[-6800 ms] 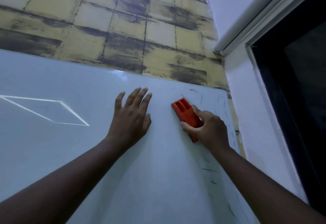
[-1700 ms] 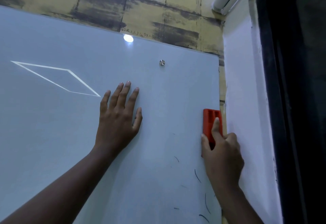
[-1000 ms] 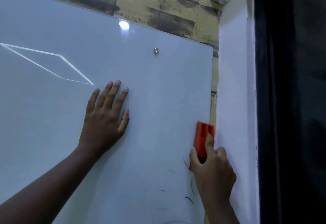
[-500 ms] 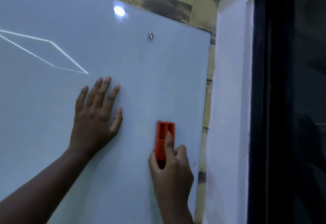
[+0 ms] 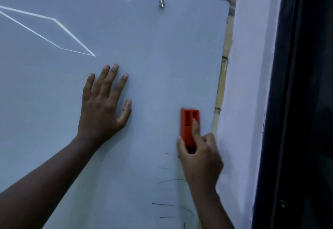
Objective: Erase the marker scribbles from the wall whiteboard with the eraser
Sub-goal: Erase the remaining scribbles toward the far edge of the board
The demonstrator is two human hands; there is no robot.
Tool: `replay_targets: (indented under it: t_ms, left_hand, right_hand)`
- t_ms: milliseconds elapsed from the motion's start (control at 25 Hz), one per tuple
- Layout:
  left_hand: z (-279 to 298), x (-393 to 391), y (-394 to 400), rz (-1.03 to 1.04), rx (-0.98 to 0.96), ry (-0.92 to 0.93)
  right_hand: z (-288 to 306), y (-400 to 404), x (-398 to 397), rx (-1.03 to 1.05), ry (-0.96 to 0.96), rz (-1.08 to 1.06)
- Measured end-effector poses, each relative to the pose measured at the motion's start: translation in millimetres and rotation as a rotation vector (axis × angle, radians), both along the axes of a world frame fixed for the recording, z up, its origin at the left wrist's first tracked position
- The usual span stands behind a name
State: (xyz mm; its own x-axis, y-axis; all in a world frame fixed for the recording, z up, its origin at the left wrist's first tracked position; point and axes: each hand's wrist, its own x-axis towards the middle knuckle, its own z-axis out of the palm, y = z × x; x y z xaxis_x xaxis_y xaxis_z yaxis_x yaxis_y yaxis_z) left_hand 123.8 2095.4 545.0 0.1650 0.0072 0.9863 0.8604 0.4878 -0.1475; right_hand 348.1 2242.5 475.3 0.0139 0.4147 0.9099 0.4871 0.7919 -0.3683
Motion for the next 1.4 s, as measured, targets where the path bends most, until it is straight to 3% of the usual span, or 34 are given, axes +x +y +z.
replay_targets:
  t_ms: [160,360,600,800,880,1120,1400]
  left_hand:
    - [-17,2,0,-0.006,-0.004,-0.009]
    - [-28,5,2,0.014,-0.014,-0.039]
    - [-35,4,3,0.021,-0.044,-0.054]
    - [-57,5,2,0.015,-0.068,-0.059]
    - [-66,5,2,0.007,-0.070,-0.055]
    - [-93,5,4,0.000,-0.063,-0.058]
    - [-122,10,6,0.006,-0.069,-0.081]
  right_hand:
    - [-30,21,17,-0.085,0.124,-0.027]
    - [-48,6,-3,-0.174,0.207,0.100]
    - [-103,-53,-47,0.074,-0.108,0.254]
    - [-115,-38,-37,0.163,-0.178,0.216]
    - [-110,-21,-26,0.158,-0.125,0.168]
    - [-124,23,13,-0.164,0.208,0.062]
    - [-154,2,-8,-0.280,0.295,0.179]
